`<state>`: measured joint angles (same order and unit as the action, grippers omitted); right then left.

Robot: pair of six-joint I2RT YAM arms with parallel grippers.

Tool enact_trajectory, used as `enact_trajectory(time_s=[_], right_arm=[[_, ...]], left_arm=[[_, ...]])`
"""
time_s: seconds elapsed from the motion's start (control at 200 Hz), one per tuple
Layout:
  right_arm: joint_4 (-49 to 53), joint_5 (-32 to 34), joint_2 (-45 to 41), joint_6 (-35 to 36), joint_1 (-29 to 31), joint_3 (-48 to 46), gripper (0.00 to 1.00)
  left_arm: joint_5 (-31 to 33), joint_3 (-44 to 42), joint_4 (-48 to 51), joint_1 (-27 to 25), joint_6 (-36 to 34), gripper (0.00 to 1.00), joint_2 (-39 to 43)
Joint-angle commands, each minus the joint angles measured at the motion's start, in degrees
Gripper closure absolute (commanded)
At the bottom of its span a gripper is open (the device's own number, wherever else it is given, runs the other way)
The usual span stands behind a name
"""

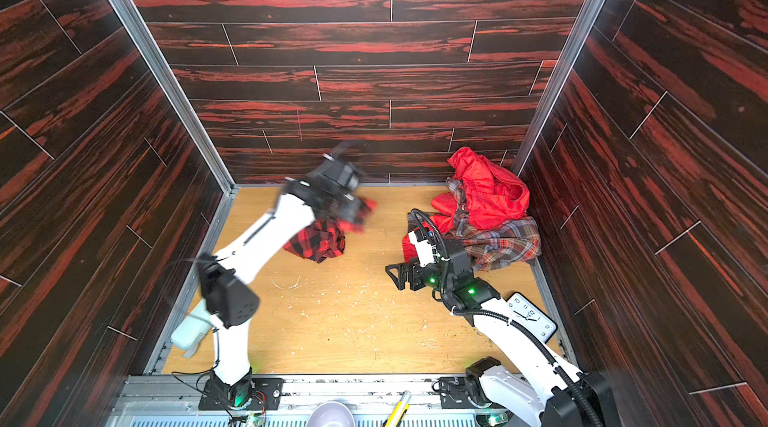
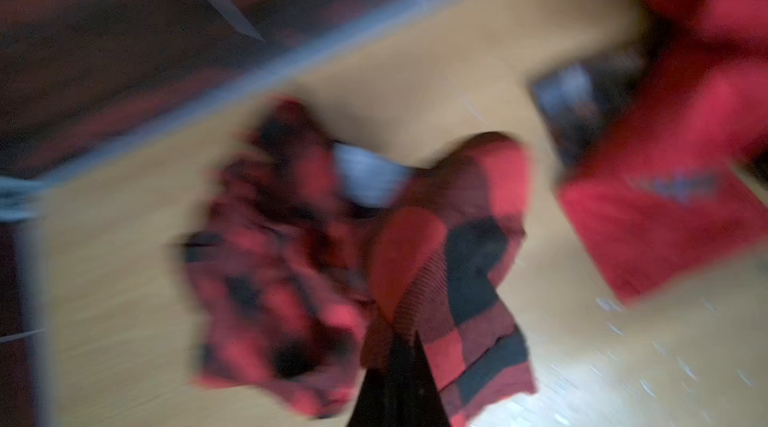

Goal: Pick out a specific cloth from the pile

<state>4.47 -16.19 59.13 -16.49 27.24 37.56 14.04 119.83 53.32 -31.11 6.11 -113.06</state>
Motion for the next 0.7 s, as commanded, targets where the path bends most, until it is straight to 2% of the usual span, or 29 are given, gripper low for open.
enact_trajectory(time_s=[0.0, 0.14, 0.24, 0.411, 0.471, 0.631, 0.696], right_arm=[[-0.6, -1.1, 0.4, 0.1, -0.2, 1.2, 0.02], [0.3, -0.9, 0.6, 0.6, -0.2, 1.5, 0.03], [0.3, -0.9, 0.6, 0.4, -0.2, 1.4, 0.03], [0.5, -1.0, 1.1, 0.4, -0.2, 1.6, 0.02], [0.4, -0.9, 1.2, 0.6, -0.2, 1.6, 0.03], [0.2, -1.9, 2.8, 1.1, -0.2, 2.5, 0.03], [-0.2, -2.1, 3.2, 1.1, -0.2, 2.9, 0.03]], left_arm=[[6.0, -0.7, 4.2, 3.5, -2.2, 1.00, 0.4], [8.3, -1.7, 0.7, 7.4, -0.9, 1.00, 1.1], [10.5, -5.8, -2.9, 9.6, -0.1, 1.00, 1.5], [9.8, -11.3, -1.0, 12.3, 3.6, 1.00, -1.0], [10.2, -14.6, -3.0, 12.5, 4.3, 1.00, -1.2], [5.5, -20.2, -4.9, 12.5, 5.7, 1.00, -3.0], [2.8, -21.6, -7.2, 12.5, 6.2, 0.81, -3.8]])
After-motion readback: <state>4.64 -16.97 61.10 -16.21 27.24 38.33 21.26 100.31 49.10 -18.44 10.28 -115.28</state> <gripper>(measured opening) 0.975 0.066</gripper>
